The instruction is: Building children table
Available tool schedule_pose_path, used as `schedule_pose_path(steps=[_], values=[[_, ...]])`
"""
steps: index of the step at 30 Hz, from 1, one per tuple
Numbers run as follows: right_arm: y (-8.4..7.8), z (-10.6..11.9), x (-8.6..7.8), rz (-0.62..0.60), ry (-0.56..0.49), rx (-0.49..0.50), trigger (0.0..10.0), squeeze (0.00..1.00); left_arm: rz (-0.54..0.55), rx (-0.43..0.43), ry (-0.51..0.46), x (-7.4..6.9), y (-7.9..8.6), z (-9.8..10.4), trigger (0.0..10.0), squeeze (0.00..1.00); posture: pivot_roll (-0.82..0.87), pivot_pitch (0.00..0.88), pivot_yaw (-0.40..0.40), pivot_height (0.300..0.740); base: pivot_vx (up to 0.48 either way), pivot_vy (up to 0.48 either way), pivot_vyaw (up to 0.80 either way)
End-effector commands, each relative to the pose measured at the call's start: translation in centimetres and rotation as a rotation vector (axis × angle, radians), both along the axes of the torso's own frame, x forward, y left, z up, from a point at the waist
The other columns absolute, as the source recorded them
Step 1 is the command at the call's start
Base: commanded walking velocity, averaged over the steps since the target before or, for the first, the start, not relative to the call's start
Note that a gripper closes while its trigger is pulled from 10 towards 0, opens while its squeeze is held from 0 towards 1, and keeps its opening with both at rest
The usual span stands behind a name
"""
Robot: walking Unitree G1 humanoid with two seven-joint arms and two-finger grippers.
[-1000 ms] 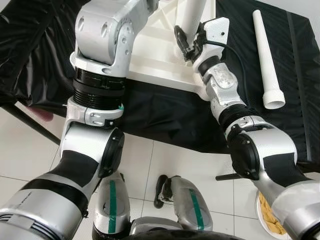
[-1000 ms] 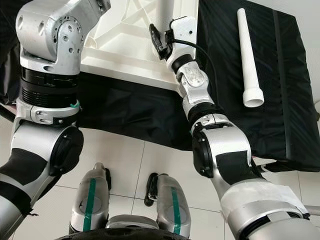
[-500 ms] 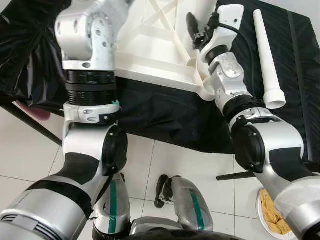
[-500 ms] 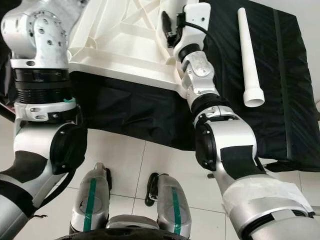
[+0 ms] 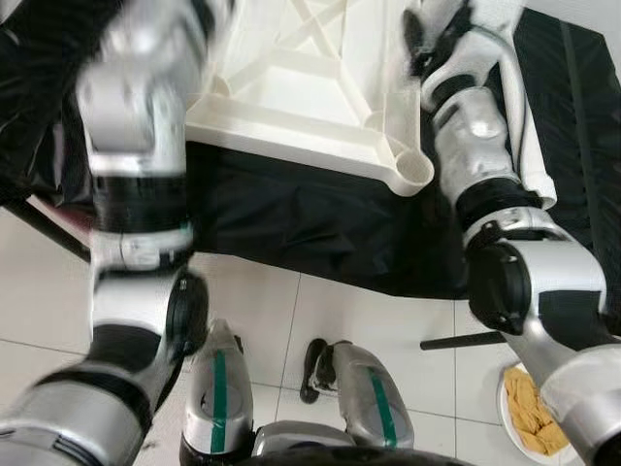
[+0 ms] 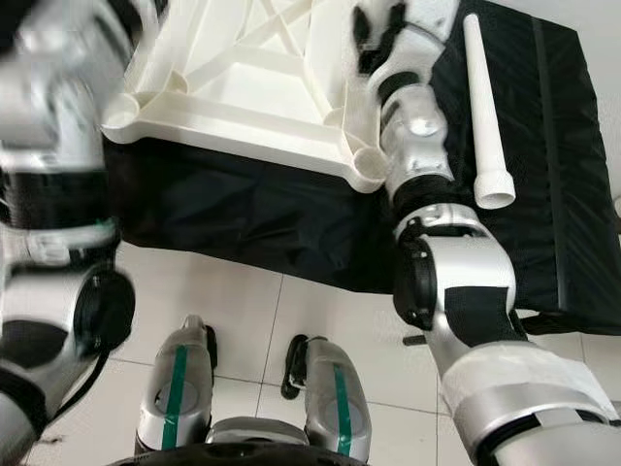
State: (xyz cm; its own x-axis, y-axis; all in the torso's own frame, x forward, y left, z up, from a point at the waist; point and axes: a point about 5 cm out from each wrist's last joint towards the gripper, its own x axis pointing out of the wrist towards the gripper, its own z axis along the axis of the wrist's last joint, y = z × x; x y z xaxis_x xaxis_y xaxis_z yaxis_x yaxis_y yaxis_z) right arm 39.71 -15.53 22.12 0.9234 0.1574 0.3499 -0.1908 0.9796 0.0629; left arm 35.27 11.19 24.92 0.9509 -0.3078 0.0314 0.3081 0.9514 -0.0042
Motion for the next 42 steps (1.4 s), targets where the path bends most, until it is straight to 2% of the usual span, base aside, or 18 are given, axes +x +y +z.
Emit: schedule_pose_path(steps=[1, 3, 5, 7, 8, 10, 12, 16, 24, 27, 31, 34, 40, 42], values=[[-0.8, 0.1, -0.3, -0.013, 0.000, 0.007, 10.0, 0.00, -0.132, 0.087, -0.049, -0.5, -1.8, -0.3, 10.0, 0.00, 0.16, 0.034, -0.102, 0.740, 0.000, 0.000, 0.00], [-1.4, 0.4, -0.7, -0.037, -0.014, 0.010, 10.0, 0.00, -0.152, 0.200, -0.072, -0.9, -2.5, -1.8, 10.0, 0.00, 0.15, 0.042, -0.102, 0.740, 0.000, 0.000, 0.00], [-1.6, 0.5, -0.8, -0.043, -0.018, 0.008, 10.0, 0.00, -0.158, 0.223, -0.080, -1.0, -2.6, -2.1, 10.0, 0.00, 0.15, 0.044, -0.101, 0.740, 0.000, 0.000, 0.00], [-2.0, 0.4, -1.3, -0.049, -0.014, 0.010, 10.0, 0.00, -0.245, 0.225, -0.061, -1.9, -3.7, -3.4, 10.0, 0.00, 0.14, 0.050, -0.100, 0.740, 0.000, 0.000, 0.00], [-2.0, 0.4, -1.3, -0.049, -0.014, 0.010, 10.0, 0.00, -0.245, 0.225, -0.061, -1.9, -3.7, -3.4, 10.0, 0.00, 0.14, 0.050, -0.100, 0.740, 0.000, 0.000, 0.00], [-2.3, 0.0, -2.0, -0.047, 0.004, 0.018, 10.0, 0.00, -0.352, 0.261, -0.063, -2.9, -4.8, -4.5, 10.0, 0.00, 0.14, 0.055, -0.098, 0.740, 0.000, 0.000, 0.00], [-2.4, -0.3, -2.3, -0.040, 0.012, 0.017, 10.0, 0.00, -0.386, 0.272, -0.063, -3.2, -5.2, -4.8, 10.0, 0.00, 0.14, 0.055, -0.098, 0.740, 0.000, 0.000, 0.00], [-2.6, -0.8, -3.3, -0.023, 0.038, 0.023, 10.0, 0.00, -0.465, 0.349, -0.079, -4.0, -6.2, -6.0, 10.0, 0.00, 0.14, 0.061, -0.095, 0.740, 0.000, 0.000, 0.00], [-2.9, -1.5, -4.9, 0.001, 0.099, 0.042, 10.0, 0.00, -0.550, 0.397, -0.098, -4.8, -7.4, -7.2, 10.0, 0.00, 0.13, 0.065, -0.092, 0.740, 0.000, 0.000, 0.00], [-3.0, -1.8, -5.9, 0.010, 0.130, 0.027, 10.0, 0.00, -0.627, 0.437, -0.123, -5.3, -8.1, -7.5, 10.0, 0.00, 0.12, 0.075, -0.085, 0.740, 0.000, 0.000, 0.00], [-3.3, -1.8, -6.1, 0.005, 0.139, 0.020, 10.0, 0.00, -0.725, 0.467, -0.130, -6.0, -8.8, -7.9, 10.0, 0.00, 0.11, 0.078, -0.080, 0.740, 0.000, 0.000, 0.00], [-3.4, -1.8, -6.2, 0.004, 0.141, 0.020, 10.0, 0.00, -0.737, 0.468, -0.127, -6.1, -8.8, -8.0, 10.0, 0.00, 0.11, 0.078, -0.079, 0.740, 0.000, 0.000, 0.00], [-3.6, -1.3, -6.5, 0.005, 0.157, 0.032, 10.0, 0.00, -0.747, 0.537, -0.144, -5.6, -9.4, -8.5, 10.0, 0.00, 0.11, 0.079, -0.079, 0.740, 0.000, 0.000, 0.00], [-3.4, -1.2, -6.8, 0.038, 0.176, 0.031, 10.0, 0.00, -0.729, 0.565, -0.149, -5.1, -9.6, -8.6, 10.0, 0.00, 0.11, 0.079, -0.078, 0.740, 0.000, 0.000, 0.00]])
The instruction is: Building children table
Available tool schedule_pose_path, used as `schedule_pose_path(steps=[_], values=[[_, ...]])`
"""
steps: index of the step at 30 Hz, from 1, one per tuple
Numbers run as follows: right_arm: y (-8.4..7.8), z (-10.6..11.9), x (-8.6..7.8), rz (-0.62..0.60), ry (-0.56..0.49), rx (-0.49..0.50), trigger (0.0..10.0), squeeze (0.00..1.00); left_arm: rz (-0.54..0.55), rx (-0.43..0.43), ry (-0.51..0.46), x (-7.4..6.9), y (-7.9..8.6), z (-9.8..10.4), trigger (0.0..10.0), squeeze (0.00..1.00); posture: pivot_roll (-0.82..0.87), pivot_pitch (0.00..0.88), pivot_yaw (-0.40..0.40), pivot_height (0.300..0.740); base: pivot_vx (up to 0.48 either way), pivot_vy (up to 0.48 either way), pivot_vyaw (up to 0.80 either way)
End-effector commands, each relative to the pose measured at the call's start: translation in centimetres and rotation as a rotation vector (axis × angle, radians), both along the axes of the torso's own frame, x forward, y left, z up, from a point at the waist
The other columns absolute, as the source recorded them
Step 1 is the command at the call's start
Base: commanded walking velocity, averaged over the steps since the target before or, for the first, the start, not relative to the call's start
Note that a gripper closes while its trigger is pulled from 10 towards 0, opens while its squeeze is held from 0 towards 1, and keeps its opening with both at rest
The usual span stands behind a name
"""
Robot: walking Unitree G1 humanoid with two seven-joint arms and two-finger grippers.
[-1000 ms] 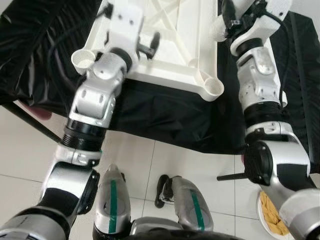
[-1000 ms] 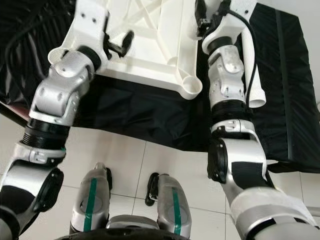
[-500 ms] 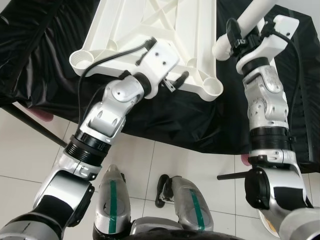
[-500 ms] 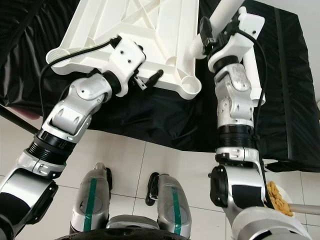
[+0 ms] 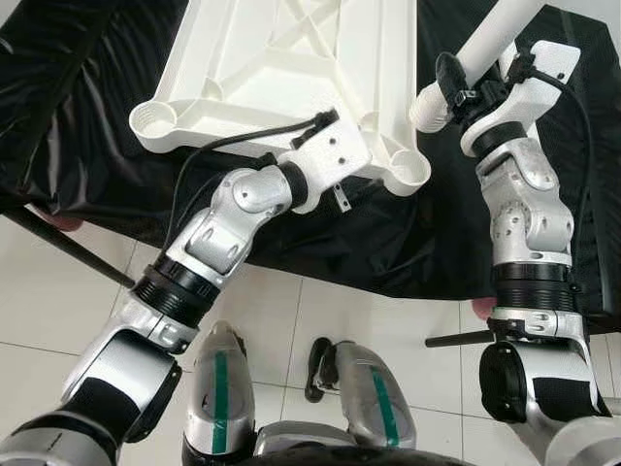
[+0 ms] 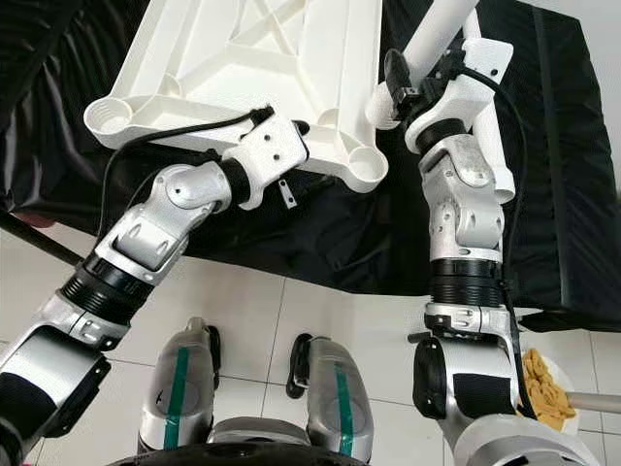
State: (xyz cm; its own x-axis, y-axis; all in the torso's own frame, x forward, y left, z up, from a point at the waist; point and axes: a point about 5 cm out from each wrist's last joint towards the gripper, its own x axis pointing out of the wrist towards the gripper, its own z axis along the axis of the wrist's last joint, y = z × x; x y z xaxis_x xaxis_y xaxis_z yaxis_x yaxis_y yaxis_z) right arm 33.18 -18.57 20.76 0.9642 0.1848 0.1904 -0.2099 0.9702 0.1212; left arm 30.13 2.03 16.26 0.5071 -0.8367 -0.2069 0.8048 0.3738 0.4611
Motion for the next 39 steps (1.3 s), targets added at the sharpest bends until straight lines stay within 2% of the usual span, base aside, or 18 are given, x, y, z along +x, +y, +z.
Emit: schedule_pose_path(steps=[1, 5, 10, 15, 32, 39], values=[[-0.1, 0.1, -0.5, 0.019, 0.016, -0.002, 10.0, 0.00, 0.007, 0.011, -0.030, 0.2, -0.5, 0.0, 10.0, 0.00, 0.10, 0.079, -0.076, 0.740, 0.000, 0.000, 0.00], [0.2, -0.2, -0.9, 0.051, 0.044, -0.029, 10.0, 0.00, 0.008, 0.016, -0.038, 0.5, -0.5, 0.1, 10.0, 0.00, 0.10, 0.080, -0.076, 0.740, 0.000, 0.000, 0.00], [1.3, -0.8, -2.1, 0.163, 0.082, -0.093, 10.0, 0.00, 0.039, 0.037, -0.059, 1.2, -0.6, 0.1, 10.0, 0.00, 0.09, 0.084, -0.070, 0.740, 0.000, 0.000, 0.00], [1.5, -0.9, -2.6, 0.201, 0.103, -0.114, 10.0, 0.00, 0.037, 0.045, -0.072, 1.7, -0.6, 0.2, 10.0, 0.00, 0.09, 0.085, -0.069, 0.740, 0.000, 0.000, 0.00], [0.9, -1.8, -4.2, 0.187, 0.145, -0.112, 10.0, 0.00, 0.057, 0.058, -0.075, 2.3, 0.2, -0.1, 10.0, 0.00, 0.08, 0.084, -0.060, 0.740, 0.000, 0.000, 0.00], [0.5, -2.9, -4.5, 0.155, 0.168, -0.079, 10.0, 0.00, 0.058, 0.061, -0.081, 2.4, 0.3, 0.0, 10.0, 0.00, 0.07, 0.082, -0.058, 0.740, 0.000, 0.000, 0.00]])
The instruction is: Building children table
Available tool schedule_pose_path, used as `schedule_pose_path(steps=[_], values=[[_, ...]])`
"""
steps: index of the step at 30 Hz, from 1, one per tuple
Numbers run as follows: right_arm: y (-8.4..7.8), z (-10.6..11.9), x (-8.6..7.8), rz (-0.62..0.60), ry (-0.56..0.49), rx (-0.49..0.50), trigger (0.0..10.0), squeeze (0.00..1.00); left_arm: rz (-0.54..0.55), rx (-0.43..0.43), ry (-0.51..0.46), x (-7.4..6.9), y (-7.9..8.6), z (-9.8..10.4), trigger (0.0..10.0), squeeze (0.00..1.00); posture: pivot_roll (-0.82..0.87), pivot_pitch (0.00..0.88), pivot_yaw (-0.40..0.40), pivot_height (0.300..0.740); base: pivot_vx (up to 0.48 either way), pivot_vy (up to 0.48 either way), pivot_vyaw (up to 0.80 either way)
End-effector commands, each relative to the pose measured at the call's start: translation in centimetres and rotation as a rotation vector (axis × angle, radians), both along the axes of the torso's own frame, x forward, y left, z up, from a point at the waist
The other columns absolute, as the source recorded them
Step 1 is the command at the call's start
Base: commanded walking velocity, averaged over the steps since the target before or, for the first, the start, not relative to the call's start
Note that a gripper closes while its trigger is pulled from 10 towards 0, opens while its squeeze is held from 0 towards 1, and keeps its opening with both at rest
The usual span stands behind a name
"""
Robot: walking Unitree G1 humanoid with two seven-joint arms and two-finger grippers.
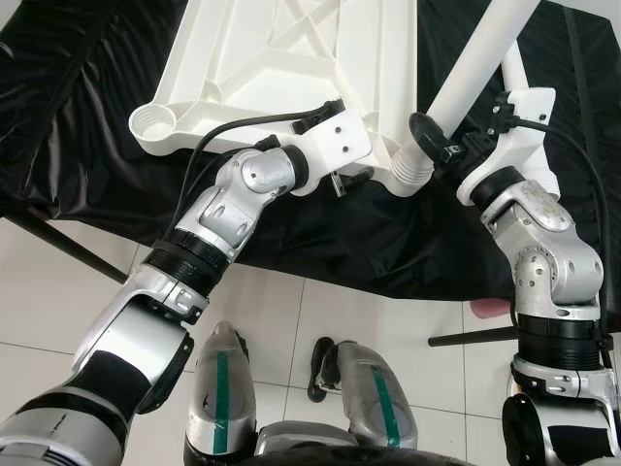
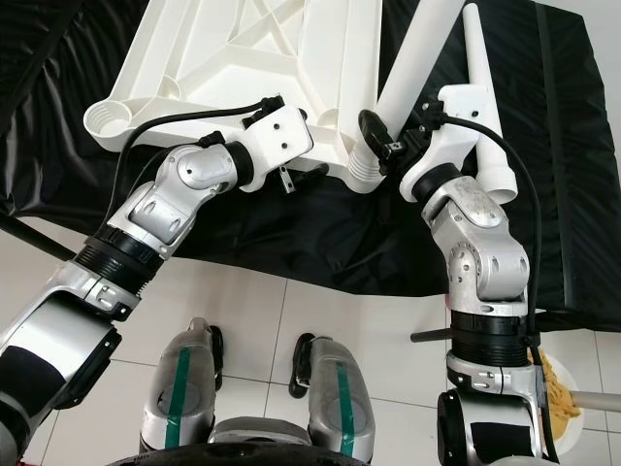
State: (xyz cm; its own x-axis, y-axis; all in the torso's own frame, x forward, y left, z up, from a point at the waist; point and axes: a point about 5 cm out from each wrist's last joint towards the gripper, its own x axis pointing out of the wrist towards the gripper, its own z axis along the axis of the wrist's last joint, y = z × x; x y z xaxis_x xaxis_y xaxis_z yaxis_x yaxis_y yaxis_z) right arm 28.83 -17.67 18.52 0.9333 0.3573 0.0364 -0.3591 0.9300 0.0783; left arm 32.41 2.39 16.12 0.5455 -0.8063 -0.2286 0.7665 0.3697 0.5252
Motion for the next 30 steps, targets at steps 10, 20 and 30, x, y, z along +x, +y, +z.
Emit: schedule_pose_path(steps=[10, 20, 30], values=[[-1.2, -2.6, 0.2, -0.120, 0.053, 0.142, 10.0, 0.00, 0.031, -0.013, -0.050, 0.1, 0.3, 0.7, 10.0, 0.00, 0.07, 0.077, -0.057, 0.740, 0.000, 0.000, 0.00], [-0.7, -3.8, 0.1, -0.100, 0.080, 0.113, 10.0, 0.00, 0.017, -0.019, -0.050, -0.5, 0.5, 0.8, 10.0, 0.00, 0.09, 0.079, -0.065, 0.740, 0.000, 0.000, 0.00], [-0.2, -3.6, 0.0, -0.051, 0.034, 0.027, 10.0, 0.00, -0.073, -0.043, 0.026, -2.3, 0.8, 0.3, 10.0, 0.00, 0.09, 0.086, -0.071, 0.740, 0.000, 0.000, 0.00]])
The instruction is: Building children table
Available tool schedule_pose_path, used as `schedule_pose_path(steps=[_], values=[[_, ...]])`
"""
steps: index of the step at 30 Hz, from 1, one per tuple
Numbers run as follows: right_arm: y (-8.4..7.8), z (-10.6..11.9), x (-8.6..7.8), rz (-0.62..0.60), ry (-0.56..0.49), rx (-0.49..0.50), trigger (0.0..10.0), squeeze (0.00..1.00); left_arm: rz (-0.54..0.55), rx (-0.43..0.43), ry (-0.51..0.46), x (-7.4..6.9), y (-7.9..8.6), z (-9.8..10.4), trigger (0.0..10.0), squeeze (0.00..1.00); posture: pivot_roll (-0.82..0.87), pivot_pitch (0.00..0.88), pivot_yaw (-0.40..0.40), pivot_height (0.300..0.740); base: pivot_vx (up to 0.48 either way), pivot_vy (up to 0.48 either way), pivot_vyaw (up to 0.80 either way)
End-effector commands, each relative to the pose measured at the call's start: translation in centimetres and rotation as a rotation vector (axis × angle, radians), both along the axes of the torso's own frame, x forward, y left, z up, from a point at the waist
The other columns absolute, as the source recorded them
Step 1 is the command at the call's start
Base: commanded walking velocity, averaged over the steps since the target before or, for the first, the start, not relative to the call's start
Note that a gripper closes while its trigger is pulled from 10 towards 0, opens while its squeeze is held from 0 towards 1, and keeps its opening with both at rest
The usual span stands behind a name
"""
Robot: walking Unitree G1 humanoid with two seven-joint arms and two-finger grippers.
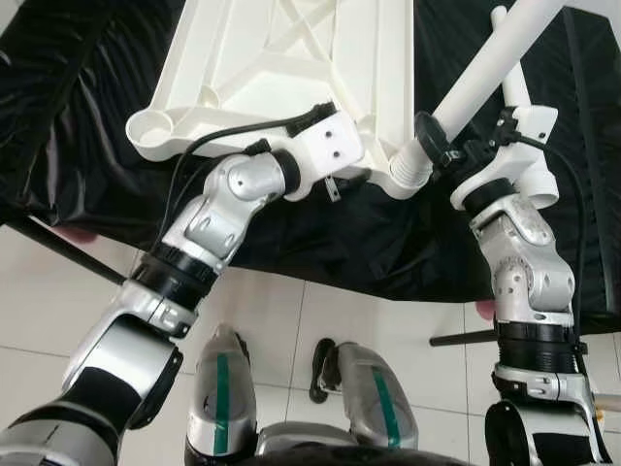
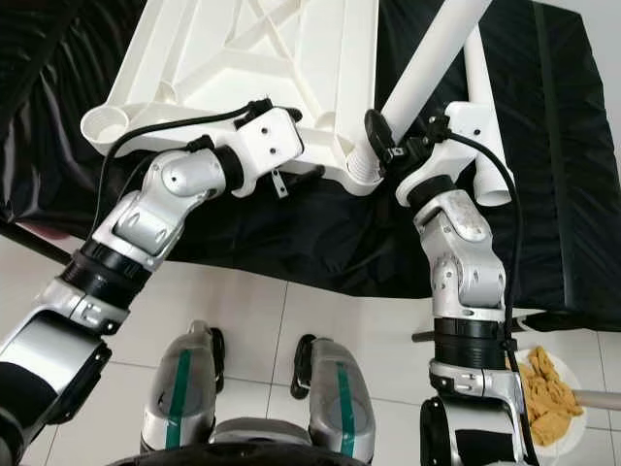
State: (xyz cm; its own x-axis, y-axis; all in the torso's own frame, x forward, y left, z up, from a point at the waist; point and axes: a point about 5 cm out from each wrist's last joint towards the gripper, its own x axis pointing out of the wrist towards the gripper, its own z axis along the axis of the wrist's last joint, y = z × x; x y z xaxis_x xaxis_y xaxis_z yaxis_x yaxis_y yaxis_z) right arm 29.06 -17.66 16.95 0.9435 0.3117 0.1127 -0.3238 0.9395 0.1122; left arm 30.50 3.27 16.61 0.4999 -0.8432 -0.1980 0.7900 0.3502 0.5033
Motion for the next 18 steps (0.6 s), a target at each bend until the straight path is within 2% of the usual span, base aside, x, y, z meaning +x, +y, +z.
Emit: schedule_pose_path(steps=[1, 9, 12, 14, 18], values=[[-0.2, -2.0, -0.2, -0.005, 0.095, -0.029, 10.0, 0.00, -0.020, 0.000, 0.017, -0.4, -0.1, -0.2, 10.0, 0.00, 0.09, 0.086, -0.071, 0.740, 0.000, 0.000, 0.00], [-0.5, -2.4, 0.0, -0.020, 0.101, -0.011, 10.0, 0.00, 0.000, 0.023, 0.031, -0.5, 0.6, -0.6, 10.0, 0.00, 0.10, 0.094, -0.073, 0.740, 0.000, 0.000, 0.00], [-0.3, -2.4, -0.1, -0.004, 0.088, -0.036, 10.0, 0.00, 0.004, 0.022, 0.031, -0.5, 0.7, -0.6, 10.0, 0.00, 0.10, 0.097, -0.073, 0.740, 0.000, 0.000, 0.00], [0.2, -2.6, -0.6, 0.036, 0.053, -0.104, 10.0, 0.00, 0.015, 0.019, 0.032, -0.4, 1.0, -0.3, 10.0, 0.00, 0.09, 0.104, -0.072, 0.740, 0.000, 0.000, 0.00], [0.8, -2.9, -1.3, 0.080, 0.004, -0.149, 10.0, 0.00, 0.024, 0.013, 0.033, -0.3, 1.3, -0.1, 10.0, 0.00, 0.09, 0.109, -0.068, 0.740, 0.000, 0.000, 0.00]])
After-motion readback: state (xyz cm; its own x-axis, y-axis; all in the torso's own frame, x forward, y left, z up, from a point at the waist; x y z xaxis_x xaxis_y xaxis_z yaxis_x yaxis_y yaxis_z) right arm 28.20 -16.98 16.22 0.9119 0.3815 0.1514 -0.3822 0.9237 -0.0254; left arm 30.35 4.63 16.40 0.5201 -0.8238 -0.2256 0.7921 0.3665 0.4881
